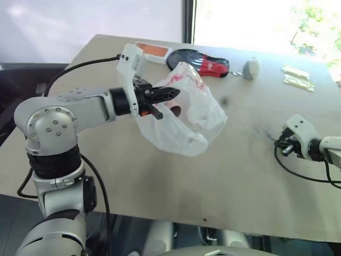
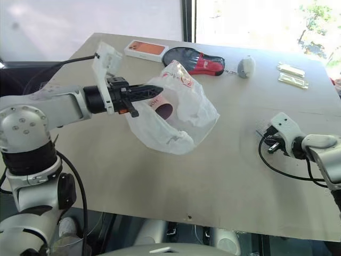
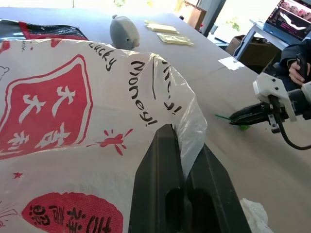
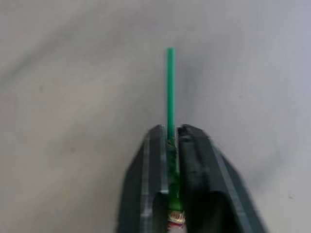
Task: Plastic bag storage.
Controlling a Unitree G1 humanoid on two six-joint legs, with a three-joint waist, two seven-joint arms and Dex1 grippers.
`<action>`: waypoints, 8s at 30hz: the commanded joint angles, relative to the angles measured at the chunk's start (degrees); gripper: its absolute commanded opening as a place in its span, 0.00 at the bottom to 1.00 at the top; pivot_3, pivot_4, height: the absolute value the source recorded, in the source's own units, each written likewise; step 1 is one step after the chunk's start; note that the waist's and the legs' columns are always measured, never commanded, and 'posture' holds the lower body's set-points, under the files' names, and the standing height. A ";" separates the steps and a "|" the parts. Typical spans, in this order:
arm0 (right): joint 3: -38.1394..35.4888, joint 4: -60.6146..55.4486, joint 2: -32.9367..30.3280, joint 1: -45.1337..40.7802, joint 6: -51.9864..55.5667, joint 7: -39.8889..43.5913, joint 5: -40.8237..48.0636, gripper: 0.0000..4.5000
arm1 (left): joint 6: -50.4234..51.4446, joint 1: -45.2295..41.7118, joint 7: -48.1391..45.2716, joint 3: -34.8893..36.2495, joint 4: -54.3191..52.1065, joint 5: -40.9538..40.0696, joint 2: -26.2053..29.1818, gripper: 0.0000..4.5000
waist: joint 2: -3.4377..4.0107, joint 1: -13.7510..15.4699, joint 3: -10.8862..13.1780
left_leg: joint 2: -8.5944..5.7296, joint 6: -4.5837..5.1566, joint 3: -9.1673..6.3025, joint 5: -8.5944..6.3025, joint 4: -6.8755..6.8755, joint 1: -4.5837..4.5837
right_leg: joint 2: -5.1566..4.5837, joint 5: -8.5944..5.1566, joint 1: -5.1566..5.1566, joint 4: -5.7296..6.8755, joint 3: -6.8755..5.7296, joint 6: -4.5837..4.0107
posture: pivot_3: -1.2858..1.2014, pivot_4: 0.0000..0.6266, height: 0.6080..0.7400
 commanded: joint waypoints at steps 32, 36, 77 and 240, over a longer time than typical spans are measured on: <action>12.14 -16.23 34.20 -30.57 6.86 -9.02 5.60 0.63 | -1.20 -0.87 6.38 7.55 4.70 -7.12 0.12 0.00 | -0.03 -0.31 0.01 | -0.16 0.12 -0.29 -0.07 0.08 -0.36 | -0.20 0.05 -0.15 -0.04 -0.24 0.01 | 0.52 0.24 1.00; 6.56 -24.28 32.49 -26.88 17.25 -12.91 8.54 0.63 | -2.15 -1.76 6.18 6.70 5.65 -6.15 -0.12 0.00 | -0.03 -0.65 0.01 | -0.04 -0.08 -0.29 0.04 -0.06 -0.08 | -0.02 0.03 -0.06 0.09 -0.21 -0.05 | 0.52 0.24 1.00; 11.82 -11.37 29.06 -24.03 3.49 -18.42 -4.89 0.00 | -18.18 26.41 -23.24 4.85 -27.66 -4.34 31.48 0.99 | 0.04 -1.36 0.06 | -0.10 -0.15 -0.24 0.05 -0.10 -0.06 | -0.04 0.00 -0.03 -0.02 -0.14 -0.07 | 0.52 0.24 1.00; 0.34 5.66 33.12 -33.99 7.63 -11.91 4.79 0.00 | -32.28 17.23 -17.72 -27.42 4.48 35.48 -6.72 0.28 | 0.29 -1.55 0.03 | 0.05 -0.02 -0.22 0.07 0.11 -0.79 | 0.22 0.04 -0.72 0.14 0.01 -0.08 | 0.52 0.24 1.00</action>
